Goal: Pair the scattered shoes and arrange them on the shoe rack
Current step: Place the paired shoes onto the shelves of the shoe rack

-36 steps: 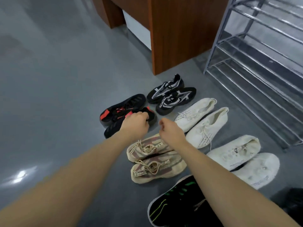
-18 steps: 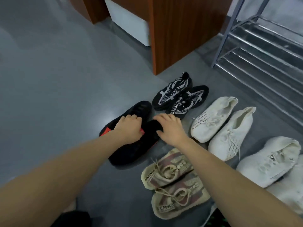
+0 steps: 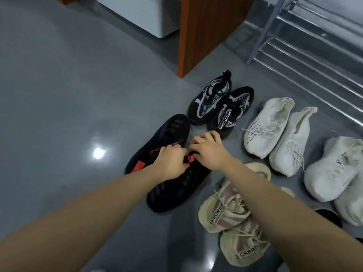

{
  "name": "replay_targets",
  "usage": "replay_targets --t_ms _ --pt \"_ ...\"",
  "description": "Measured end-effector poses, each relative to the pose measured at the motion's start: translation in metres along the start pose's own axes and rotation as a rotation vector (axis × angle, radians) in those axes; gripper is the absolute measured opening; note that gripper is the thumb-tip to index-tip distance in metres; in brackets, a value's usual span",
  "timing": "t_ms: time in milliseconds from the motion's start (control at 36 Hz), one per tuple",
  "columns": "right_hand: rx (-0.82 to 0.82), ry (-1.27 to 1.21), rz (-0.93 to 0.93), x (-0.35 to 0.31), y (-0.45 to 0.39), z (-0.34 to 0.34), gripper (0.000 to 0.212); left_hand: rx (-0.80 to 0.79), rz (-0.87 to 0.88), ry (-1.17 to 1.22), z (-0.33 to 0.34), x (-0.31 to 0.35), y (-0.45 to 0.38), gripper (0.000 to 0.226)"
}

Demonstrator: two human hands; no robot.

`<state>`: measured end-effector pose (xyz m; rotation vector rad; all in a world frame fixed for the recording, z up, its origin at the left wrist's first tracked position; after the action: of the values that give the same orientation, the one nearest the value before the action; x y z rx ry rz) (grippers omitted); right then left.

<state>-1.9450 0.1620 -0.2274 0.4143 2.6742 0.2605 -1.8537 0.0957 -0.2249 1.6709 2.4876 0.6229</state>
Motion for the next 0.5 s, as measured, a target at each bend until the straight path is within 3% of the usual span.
replay_targets --t_ms 56,111,333,500 --pt "0.016 0.005 -0.013 -0.002 0.007 -0.004 0.022 -0.001 0.008 0.153 -0.004 0.002 0.002 0.016" --pt "0.055 -0.006 -0.017 -0.005 0.016 -0.009 0.017 0.021 0.015 0.186 -0.012 0.004 0.006 0.015" --pt "0.320 0.053 0.055 -0.009 0.048 -0.041 0.041 0.213 0.104 0.041 -0.063 0.022 0.009 0.021" --pt "0.555 0.171 0.122 -0.020 0.056 -0.060 0.025 0.383 0.166 -0.119 -0.087 0.022 0.012 0.026"
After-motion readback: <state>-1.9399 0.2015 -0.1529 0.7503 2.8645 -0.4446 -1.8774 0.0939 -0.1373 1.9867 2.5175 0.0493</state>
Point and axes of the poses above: each hand's wrist, its own y-axis away from the middle knuckle, its own z-axis out of the palm, x = y × z, the point moved 5 cm from there along -y, towards the middle knuckle, and after that the axes turned 15 degrees about -y, right-handed, at the moved point
